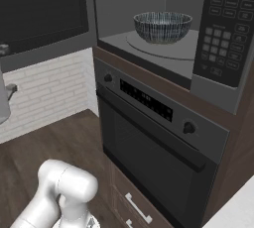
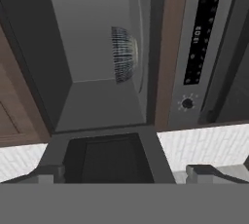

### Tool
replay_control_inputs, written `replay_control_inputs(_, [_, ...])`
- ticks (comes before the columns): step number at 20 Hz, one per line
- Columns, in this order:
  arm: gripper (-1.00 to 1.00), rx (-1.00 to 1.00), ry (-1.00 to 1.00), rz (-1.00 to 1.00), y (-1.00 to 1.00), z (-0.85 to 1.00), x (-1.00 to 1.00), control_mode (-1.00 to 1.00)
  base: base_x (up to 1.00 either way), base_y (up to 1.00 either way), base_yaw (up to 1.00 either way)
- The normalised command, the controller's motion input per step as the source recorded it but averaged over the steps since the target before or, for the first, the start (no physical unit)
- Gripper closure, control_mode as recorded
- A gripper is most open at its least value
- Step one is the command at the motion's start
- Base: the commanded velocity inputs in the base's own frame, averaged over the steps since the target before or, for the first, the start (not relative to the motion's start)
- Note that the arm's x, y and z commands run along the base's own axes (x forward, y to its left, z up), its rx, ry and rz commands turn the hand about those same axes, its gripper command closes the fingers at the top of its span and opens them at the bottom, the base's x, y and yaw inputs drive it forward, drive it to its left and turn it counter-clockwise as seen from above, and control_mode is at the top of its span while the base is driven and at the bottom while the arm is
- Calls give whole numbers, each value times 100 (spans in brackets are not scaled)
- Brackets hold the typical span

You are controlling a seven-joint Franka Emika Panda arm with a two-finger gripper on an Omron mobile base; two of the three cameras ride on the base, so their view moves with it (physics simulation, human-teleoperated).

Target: Pick the squash from the sink and place it in the bowl. Then pick the bowl and place it in the microwave. Then close the microwave door and press the start button.

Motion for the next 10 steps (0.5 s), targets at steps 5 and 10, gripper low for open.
replay_control_inputs(5, [-100, 0, 0, 0, 100, -4, -25, -100, 0, 0, 0])
replay_control_inputs(10, [-100, 0, 0, 0, 100, -22, 0, -100, 0, 0, 0])
